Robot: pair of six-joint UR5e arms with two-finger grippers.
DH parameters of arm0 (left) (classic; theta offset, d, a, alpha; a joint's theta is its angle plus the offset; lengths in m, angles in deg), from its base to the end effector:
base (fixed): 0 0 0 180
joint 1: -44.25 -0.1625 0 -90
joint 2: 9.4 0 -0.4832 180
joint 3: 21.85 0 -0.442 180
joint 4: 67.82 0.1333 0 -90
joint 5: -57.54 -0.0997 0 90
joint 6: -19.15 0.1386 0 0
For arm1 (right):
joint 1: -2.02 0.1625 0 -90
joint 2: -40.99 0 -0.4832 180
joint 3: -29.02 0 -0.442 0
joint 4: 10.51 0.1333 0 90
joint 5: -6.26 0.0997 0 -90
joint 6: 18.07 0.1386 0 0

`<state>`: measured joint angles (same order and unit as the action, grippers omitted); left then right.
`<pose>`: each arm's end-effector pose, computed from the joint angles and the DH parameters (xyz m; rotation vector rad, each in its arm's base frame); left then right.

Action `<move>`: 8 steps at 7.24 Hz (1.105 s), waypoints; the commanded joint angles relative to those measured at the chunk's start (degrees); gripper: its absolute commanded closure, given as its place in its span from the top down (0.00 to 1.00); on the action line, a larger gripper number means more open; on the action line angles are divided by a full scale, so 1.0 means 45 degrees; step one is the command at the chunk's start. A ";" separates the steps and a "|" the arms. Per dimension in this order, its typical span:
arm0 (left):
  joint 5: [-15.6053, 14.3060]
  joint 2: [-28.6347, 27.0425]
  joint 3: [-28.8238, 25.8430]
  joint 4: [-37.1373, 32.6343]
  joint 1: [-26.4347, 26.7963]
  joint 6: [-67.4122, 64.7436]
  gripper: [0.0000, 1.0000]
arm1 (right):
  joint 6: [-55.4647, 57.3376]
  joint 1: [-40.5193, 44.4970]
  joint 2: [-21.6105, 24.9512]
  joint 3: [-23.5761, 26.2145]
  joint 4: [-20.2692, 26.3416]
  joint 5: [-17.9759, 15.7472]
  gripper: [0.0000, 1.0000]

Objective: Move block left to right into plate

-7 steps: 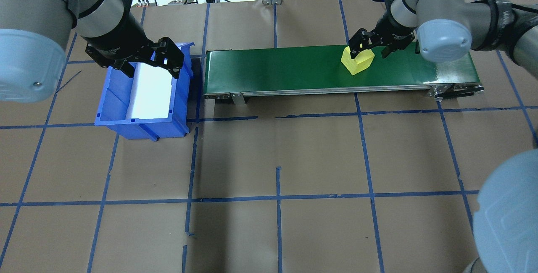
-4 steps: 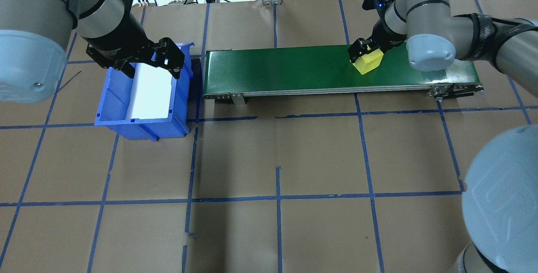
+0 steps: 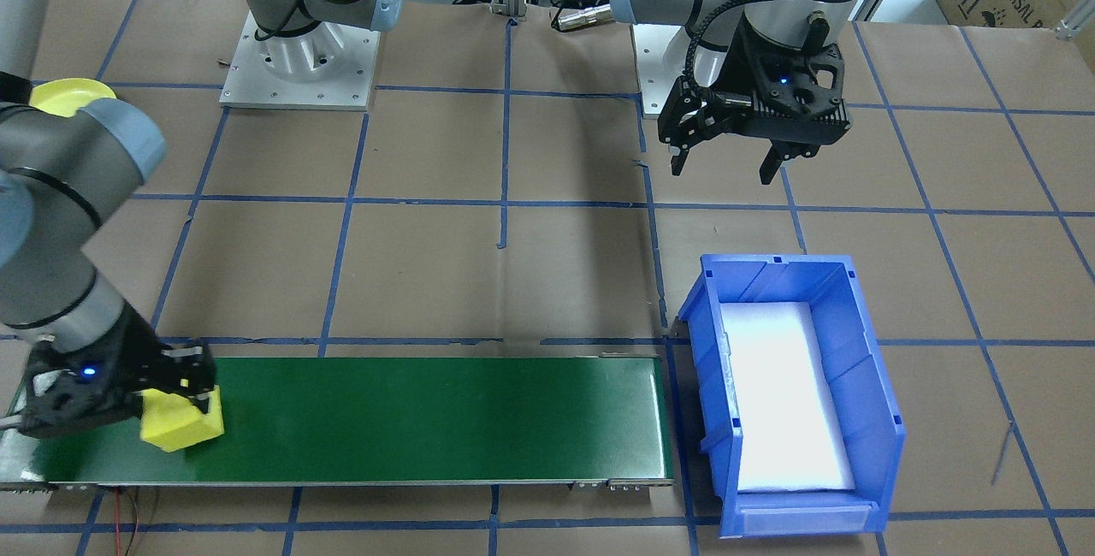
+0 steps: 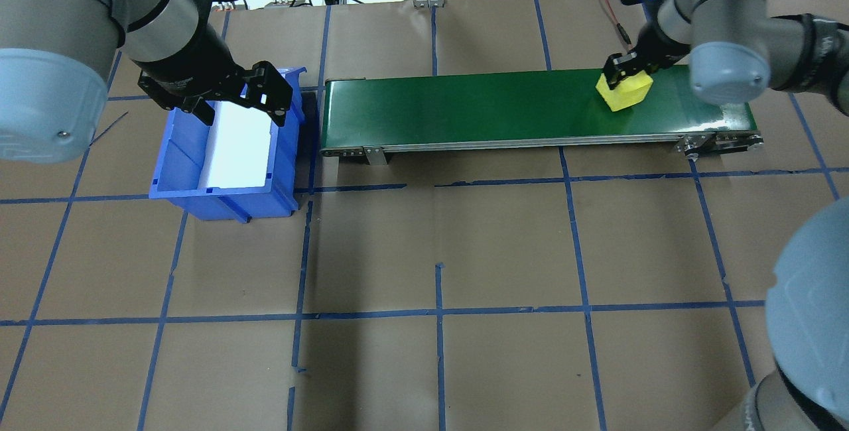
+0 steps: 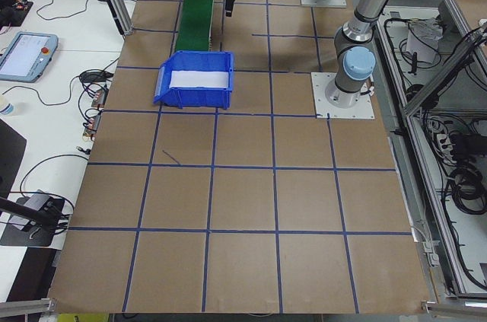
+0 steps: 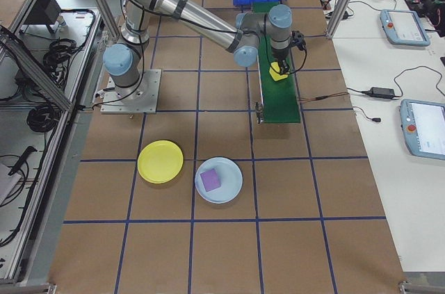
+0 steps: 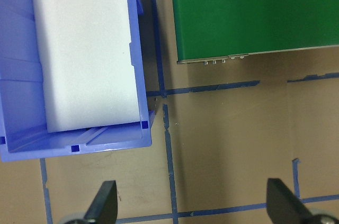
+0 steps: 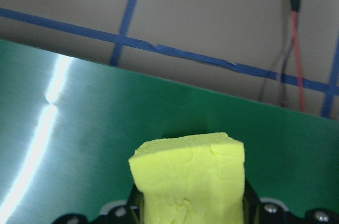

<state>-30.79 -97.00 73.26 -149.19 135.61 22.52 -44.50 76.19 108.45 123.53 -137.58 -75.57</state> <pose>-0.1500 -0.5313 0.4969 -0.1307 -3.1074 0.1616 -0.0440 -0.7161 0.2900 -0.3012 3.0395 -0.3284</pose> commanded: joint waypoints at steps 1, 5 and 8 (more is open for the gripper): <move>0.0001 0.0014 0.0036 -0.0023 0.0010 -0.0025 1.00 | -0.0005 -0.2877 0.1679 0.0130 0.2329 -0.0250 0.20; 0.0001 0.0014 0.0036 -0.0023 0.0010 -0.0025 1.00 | -0.5634 -0.9085 0.4261 0.2858 0.4020 -0.2125 0.17; 0.0001 0.0014 0.0036 -0.0023 0.0030 -0.0025 1.00 | -0.9336 -1.3834 0.4344 0.5106 0.3497 -0.2514 0.17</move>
<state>-30.79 -96.93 73.42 -149.29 135.67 22.41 -81.35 21.93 127.82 142.86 -120.45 -85.50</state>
